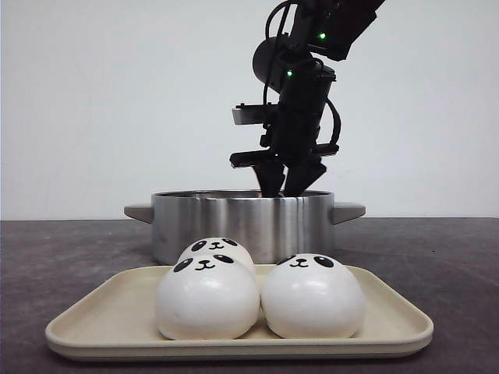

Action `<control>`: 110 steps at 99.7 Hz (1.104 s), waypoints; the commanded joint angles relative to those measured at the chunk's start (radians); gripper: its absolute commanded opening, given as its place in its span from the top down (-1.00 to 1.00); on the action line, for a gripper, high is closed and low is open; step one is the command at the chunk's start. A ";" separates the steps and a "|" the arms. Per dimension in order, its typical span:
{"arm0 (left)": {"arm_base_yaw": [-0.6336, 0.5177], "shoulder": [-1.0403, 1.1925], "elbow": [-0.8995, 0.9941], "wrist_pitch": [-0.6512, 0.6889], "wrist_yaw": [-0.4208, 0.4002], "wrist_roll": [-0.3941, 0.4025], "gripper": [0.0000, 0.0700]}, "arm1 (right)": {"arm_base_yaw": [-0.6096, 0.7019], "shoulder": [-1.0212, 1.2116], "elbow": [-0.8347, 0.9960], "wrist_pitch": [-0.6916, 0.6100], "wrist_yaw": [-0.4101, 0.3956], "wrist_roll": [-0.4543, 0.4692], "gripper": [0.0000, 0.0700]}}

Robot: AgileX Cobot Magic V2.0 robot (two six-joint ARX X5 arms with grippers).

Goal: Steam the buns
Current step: 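Lower the bun into the steamer pot, open right gripper, withdraw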

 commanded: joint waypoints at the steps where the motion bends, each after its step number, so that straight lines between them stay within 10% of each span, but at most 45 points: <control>1: -0.004 0.006 0.011 0.010 -0.002 -0.002 -0.48 | 0.002 0.030 0.023 -0.009 0.004 -0.010 -0.05; 41: -0.004 0.006 0.011 0.011 0.002 -0.011 -0.47 | 0.003 0.022 0.059 -0.045 0.021 -0.001 -0.06; 59: -0.006 0.024 0.011 0.014 0.082 -0.040 -0.47 | 0.004 -0.046 0.124 -0.118 -0.098 0.013 1.00; 110: -0.313 0.333 0.051 0.007 -0.004 -0.241 -0.47 | 0.182 -0.586 0.124 -0.257 -0.135 0.059 1.00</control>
